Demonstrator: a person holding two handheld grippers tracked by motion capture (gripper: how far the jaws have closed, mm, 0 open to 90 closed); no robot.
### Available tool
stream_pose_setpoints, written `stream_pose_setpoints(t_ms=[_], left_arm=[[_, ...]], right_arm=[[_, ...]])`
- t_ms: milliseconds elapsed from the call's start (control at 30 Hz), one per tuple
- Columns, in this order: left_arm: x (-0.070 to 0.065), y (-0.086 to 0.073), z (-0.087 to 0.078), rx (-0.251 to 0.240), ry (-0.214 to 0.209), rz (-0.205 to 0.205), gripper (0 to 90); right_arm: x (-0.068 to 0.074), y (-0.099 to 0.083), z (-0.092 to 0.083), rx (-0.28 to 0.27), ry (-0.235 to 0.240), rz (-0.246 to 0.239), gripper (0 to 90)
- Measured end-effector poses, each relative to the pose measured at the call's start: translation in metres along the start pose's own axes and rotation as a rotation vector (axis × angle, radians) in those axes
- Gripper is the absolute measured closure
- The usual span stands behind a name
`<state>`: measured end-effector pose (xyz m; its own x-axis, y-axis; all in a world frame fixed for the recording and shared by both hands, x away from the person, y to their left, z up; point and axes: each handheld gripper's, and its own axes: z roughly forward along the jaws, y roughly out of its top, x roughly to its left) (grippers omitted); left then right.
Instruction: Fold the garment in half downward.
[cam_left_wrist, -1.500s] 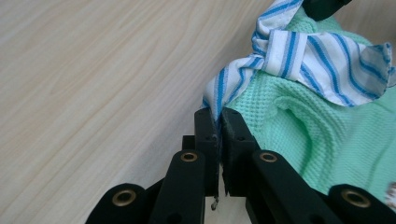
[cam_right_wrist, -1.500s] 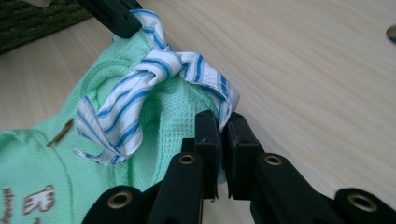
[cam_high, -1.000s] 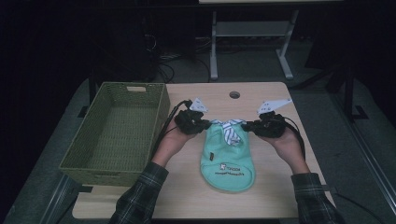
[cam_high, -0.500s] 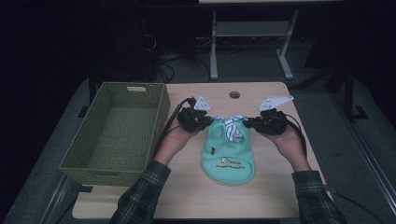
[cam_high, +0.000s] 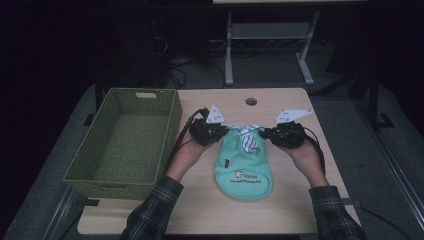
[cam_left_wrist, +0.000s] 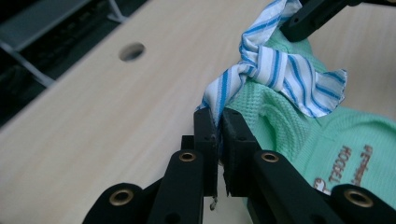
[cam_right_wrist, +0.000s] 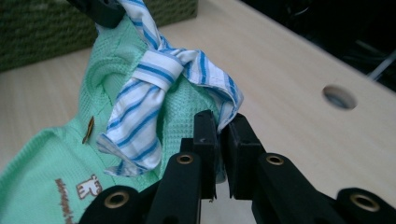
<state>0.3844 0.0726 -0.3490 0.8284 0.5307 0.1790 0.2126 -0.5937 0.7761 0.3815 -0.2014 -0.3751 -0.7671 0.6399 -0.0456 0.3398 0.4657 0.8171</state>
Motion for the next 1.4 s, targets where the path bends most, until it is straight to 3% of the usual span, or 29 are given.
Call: stream_pose_setpoints(t_ms=[133,333,433,767,933,1400], left_arm=[[-0.004,0.003,-0.008,-0.014,0.014,0.019,85.0],[-0.026,-0.023,-0.001,0.026,-0.024,0.060,84.7],[-0.032,-0.026,0.000,0.044,-0.027,0.089,84.4],[-0.040,-0.034,0.001,0.049,-0.088,0.078,81.0],[-0.046,-0.041,-0.002,0.059,-0.130,0.064,80.2],[-0.065,-0.064,0.004,0.113,-0.227,0.048,77.8]], right_arm=[[0.001,0.012,-0.007,-0.041,-0.015,-0.021,83.3],[0.017,-0.016,-0.003,-0.030,-0.007,-0.040,82.8],[0.022,-0.029,-0.002,-0.018,-0.002,-0.037,82.5],[0.026,-0.045,-0.003,-0.001,0.016,-0.023,78.9],[0.031,-0.053,-0.008,0.001,0.050,-0.021,78.0],[0.049,-0.079,-0.013,0.054,0.098,-0.007,78.2]])
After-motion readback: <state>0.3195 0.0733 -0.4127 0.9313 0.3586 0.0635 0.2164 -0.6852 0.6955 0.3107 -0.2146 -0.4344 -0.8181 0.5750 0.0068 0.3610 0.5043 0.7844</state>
